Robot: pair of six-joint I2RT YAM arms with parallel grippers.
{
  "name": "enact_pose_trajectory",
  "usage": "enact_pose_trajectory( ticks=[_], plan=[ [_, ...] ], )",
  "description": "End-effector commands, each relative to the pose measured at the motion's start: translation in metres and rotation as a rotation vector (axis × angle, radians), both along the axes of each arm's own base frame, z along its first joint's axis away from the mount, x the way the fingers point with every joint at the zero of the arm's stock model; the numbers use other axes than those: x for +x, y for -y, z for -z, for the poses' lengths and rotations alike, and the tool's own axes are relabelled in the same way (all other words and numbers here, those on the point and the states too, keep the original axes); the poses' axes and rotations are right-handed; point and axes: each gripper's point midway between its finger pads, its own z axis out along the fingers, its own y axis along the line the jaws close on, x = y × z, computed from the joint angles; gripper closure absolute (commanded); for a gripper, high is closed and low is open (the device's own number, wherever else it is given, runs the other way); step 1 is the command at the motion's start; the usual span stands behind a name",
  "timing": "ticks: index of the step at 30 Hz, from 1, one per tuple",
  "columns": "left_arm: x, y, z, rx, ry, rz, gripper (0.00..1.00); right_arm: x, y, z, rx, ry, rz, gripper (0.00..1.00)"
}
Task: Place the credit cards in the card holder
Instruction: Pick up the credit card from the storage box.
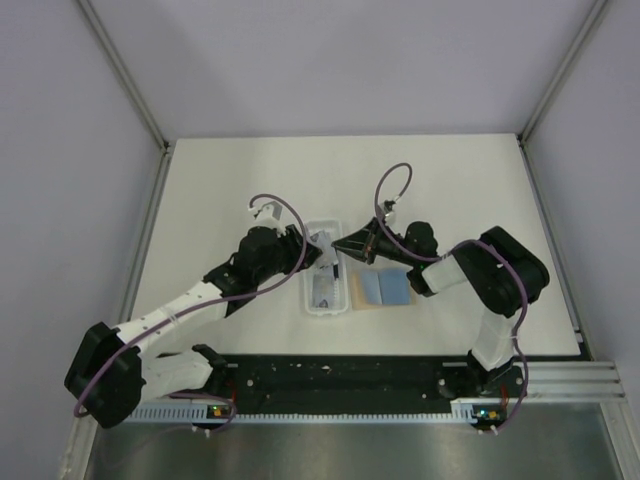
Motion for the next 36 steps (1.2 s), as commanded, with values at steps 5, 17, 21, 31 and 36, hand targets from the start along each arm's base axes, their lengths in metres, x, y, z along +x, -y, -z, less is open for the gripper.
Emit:
enact_pose_trajectory(
  ticks=[5,17,21,31,36],
  plan=[
    [0.006,0.007,-0.023,-0.088,0.071,-0.002,0.55,-0.007,0.004,-0.040,0.125,0.156,-0.016,1.00],
    [0.003,-0.004,-0.027,-0.093,0.095,-0.039,0.54,-0.007,0.009,-0.046,0.162,0.155,-0.006,1.00],
    [0.003,-0.002,-0.027,-0.105,0.098,-0.034,0.54,-0.008,0.009,-0.048,0.178,0.158,-0.010,1.00],
    [0.003,-0.002,-0.020,-0.089,0.083,-0.028,0.54,-0.010,0.015,-0.054,0.186,0.173,0.002,1.00],
    [0.002,-0.006,-0.021,-0.079,0.092,-0.042,0.54,-0.008,0.017,-0.056,0.188,0.179,0.007,1.00]
  ],
)
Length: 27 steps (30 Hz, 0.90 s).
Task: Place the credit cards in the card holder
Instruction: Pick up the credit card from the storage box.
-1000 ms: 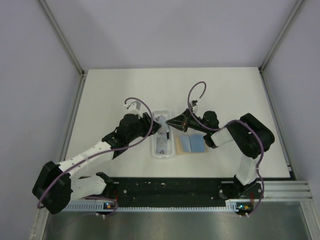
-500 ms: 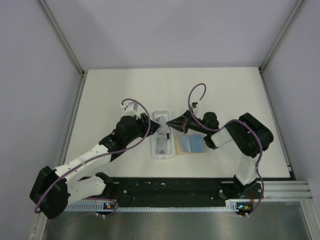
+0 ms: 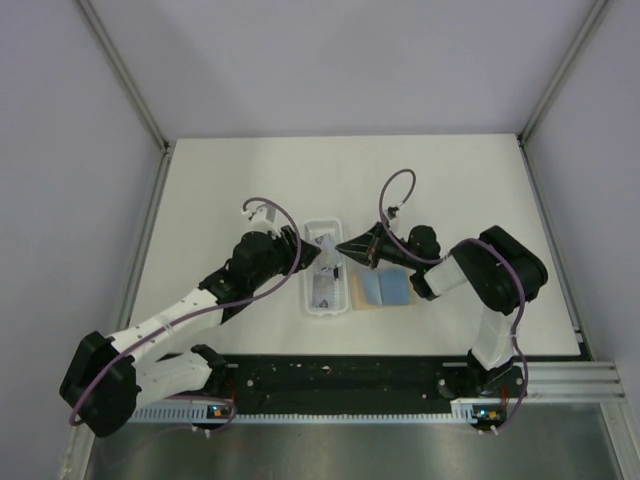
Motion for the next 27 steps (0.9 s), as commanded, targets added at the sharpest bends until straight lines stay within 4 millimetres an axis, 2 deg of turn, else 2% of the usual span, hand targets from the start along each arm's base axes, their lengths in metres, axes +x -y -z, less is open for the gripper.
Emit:
enact_pose_trajectory(
  ticks=[1,5,9,12,20,27],
  plan=[
    [0.004,-0.004,-0.010,-0.014,0.049,-0.025,0.54,-0.006,0.009,-0.067,0.163,0.293,0.010,1.00],
    [0.003,-0.001,-0.012,-0.030,0.049,-0.011,0.52,-0.009,0.009,-0.076,0.174,0.314,0.003,1.00],
    [0.000,0.004,-0.020,-0.073,0.061,0.012,0.24,-0.012,0.010,-0.085,0.186,0.339,-0.007,1.00],
    [-0.003,0.009,-0.027,-0.104,0.076,0.039,0.19,-0.015,0.011,-0.091,0.193,0.357,-0.013,1.00],
    [-0.005,0.013,-0.042,-0.165,0.109,0.066,0.19,-0.021,0.012,-0.105,0.213,0.384,-0.032,1.00],
    [-0.004,0.018,-0.047,-0.199,0.115,0.078,0.29,-0.026,0.013,-0.112,0.223,0.397,-0.040,1.00]
  ],
)
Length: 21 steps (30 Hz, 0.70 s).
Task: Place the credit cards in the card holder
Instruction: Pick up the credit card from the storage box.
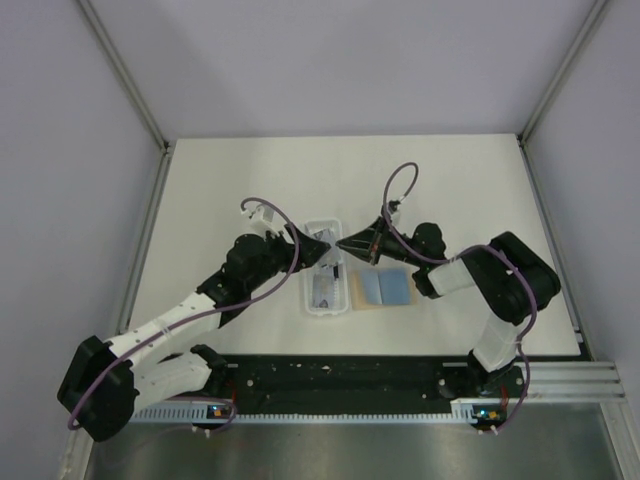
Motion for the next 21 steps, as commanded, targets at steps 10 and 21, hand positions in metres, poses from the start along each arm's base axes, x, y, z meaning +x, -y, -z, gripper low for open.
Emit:
enact_pose_trajectory(
  ticks=[10,21],
  plan=[
    [0.003,0.007,-0.022,-0.077,0.063,0.024,0.42,-0.021,0.013,-0.089,0.199,0.347,-0.015,1.00],
    [0.001,0.006,-0.022,-0.080,0.077,0.025,0.55,-0.025,0.015,-0.096,0.211,0.358,-0.015,1.00]
  ],
)
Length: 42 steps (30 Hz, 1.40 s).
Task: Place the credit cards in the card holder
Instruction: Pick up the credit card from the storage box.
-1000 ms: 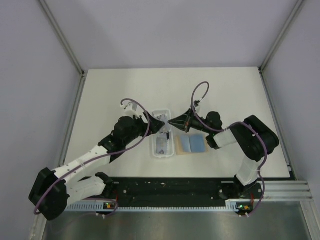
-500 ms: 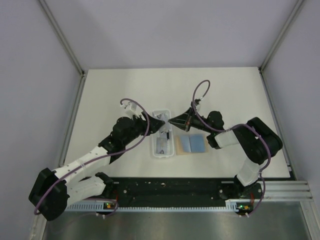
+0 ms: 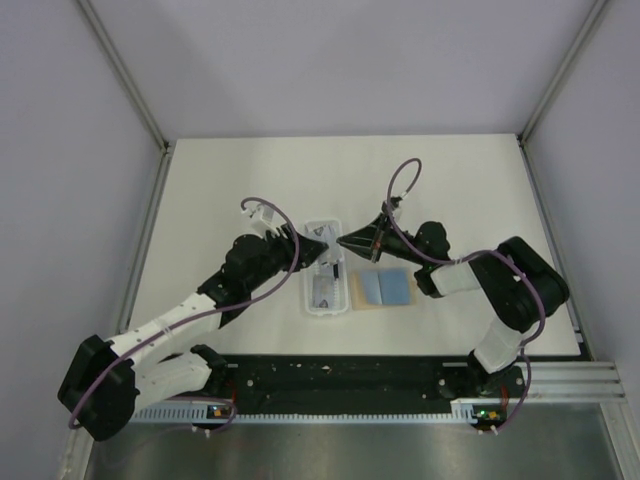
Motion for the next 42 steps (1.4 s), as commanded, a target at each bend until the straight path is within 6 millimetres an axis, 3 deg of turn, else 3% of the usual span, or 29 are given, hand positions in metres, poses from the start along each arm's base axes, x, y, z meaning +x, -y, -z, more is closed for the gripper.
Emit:
enact_pose_trajectory(
  ticks=[1,5,23,35,42],
  plan=[
    [0.000,0.001,-0.014,-0.040,0.056,0.007,0.57,-0.019,0.013,-0.074,0.177,0.329,0.002,1.00],
    [-0.001,-0.001,-0.014,-0.036,0.064,0.002,0.62,-0.019,0.014,-0.074,0.177,0.328,0.005,1.00],
    [-0.003,-0.012,-0.012,-0.020,0.069,-0.026,0.62,-0.019,0.014,-0.074,0.178,0.327,0.006,1.00],
    [-0.004,-0.016,-0.014,-0.023,0.076,-0.038,0.84,-0.020,0.015,-0.073,0.174,0.327,0.009,1.00],
    [-0.003,-0.019,-0.011,-0.012,0.067,-0.050,0.89,-0.018,0.014,-0.069,0.169,0.322,0.014,1.00]
  ],
)
